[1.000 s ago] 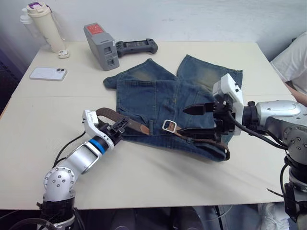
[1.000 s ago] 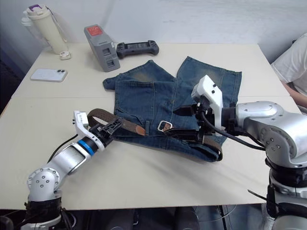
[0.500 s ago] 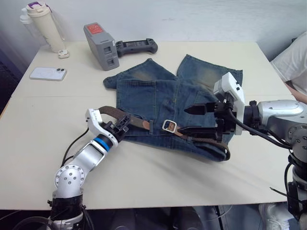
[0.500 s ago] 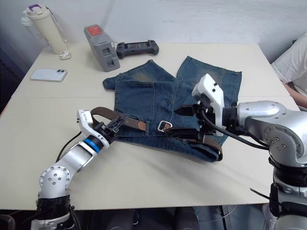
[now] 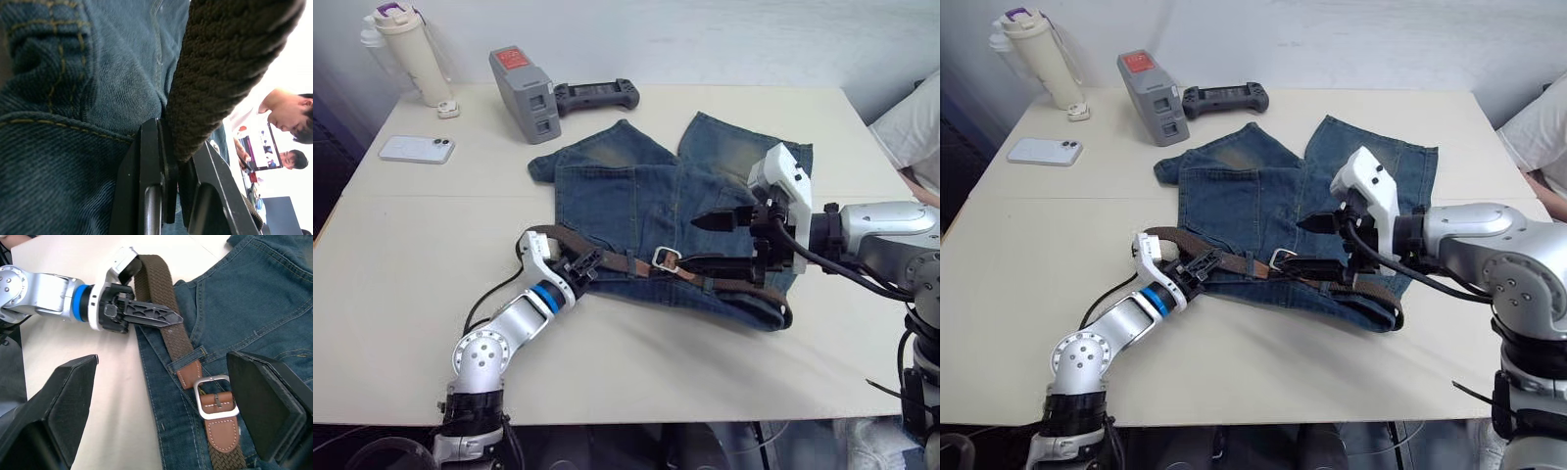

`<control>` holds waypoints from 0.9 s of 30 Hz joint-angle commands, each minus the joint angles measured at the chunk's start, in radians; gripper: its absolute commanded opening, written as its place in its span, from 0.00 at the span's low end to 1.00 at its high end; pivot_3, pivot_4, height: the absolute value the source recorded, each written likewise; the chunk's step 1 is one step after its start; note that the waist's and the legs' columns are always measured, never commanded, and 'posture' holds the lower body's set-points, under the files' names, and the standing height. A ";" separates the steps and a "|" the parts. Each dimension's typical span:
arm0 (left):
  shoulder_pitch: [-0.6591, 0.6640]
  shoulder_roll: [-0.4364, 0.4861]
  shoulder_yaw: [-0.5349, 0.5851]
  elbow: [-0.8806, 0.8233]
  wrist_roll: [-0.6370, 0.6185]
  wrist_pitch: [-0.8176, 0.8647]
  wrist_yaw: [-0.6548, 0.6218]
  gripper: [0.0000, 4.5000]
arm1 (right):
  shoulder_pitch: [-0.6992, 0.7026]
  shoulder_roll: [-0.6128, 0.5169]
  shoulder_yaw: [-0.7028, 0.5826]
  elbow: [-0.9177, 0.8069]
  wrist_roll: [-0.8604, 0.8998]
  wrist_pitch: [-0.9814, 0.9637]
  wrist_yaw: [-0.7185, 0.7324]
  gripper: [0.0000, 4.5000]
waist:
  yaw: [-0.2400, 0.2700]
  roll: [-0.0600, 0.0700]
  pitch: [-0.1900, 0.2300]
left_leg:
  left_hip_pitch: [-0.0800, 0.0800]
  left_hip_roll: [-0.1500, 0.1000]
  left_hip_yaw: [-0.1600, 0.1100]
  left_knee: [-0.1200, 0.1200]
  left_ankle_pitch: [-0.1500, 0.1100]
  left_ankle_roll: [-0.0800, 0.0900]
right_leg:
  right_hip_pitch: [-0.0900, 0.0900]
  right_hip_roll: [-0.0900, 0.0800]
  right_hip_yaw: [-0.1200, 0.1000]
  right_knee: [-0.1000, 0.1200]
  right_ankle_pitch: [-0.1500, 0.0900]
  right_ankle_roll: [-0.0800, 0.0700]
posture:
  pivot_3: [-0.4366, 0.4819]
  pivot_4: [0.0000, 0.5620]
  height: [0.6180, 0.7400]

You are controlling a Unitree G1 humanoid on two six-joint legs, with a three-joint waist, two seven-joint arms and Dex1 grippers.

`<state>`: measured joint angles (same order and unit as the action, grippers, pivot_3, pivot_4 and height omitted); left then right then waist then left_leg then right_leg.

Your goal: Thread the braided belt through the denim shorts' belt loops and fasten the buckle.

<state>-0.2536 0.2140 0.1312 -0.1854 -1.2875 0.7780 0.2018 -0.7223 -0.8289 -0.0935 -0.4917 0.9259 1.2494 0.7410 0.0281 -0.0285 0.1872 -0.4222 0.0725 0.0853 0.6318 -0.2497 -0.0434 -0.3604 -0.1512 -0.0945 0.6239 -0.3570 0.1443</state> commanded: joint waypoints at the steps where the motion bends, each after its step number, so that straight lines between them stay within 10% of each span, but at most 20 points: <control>1: -0.037 -0.038 -0.049 0.035 0.029 0.051 -0.015 0.00 | 0.004 -0.036 -0.014 -0.063 0.020 0.019 -0.019 0.99 | 0.001 0.000 0.000 | 0.000 0.000 0.000 0.000 0.000 0.000 | 0.000 0.000 0.000 0.000 0.000 0.000 | 0.48 0.27 1.00; 14: -0.081 -0.047 -0.038 0.062 0.086 0.179 -0.038 0.00 | 0.031 -0.047 0.033 -0.091 0.002 0.003 -0.040 0.99 | 0.014 0.000 0.000 | 0.000 0.000 0.000 0.001 0.000 0.000 | 0.000 0.000 0.000 0.000 0.000 0.000 | 0.48 0.27 1.00; 24: -0.052 0.103 0.114 -0.068 -0.173 0.320 0.007 0.99 | 0.059 -0.099 0.126 -0.101 -0.086 -0.070 -0.001 1.00 | -0.008 0.000 0.000 | 0.000 0.000 0.000 0.001 0.000 0.000 | 0.000 0.000 0.000 0.002 0.000 0.000 | 0.48 0.27 1.00; 27: -0.024 0.230 0.126 -0.124 -0.256 0.375 -0.029 0.99 | 0.069 -0.119 0.175 -0.101 -0.147 -0.126 0.023 1.00 | -0.017 0.000 0.000 | 0.001 0.002 0.001 0.000 0.000 0.000 | -0.001 0.001 0.002 0.003 0.000 0.000 | 0.48 0.27 1.00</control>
<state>-0.2909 0.3982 0.2350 -0.2438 -1.4736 1.1189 0.1984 -0.6502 -0.9293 0.0733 -0.5637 0.8136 1.1726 0.7440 0.0115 -0.0284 0.1872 -0.4211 0.0749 0.0870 0.6319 -0.2495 -0.0438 -0.3628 -0.1497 -0.0921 0.6275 -0.3570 0.1443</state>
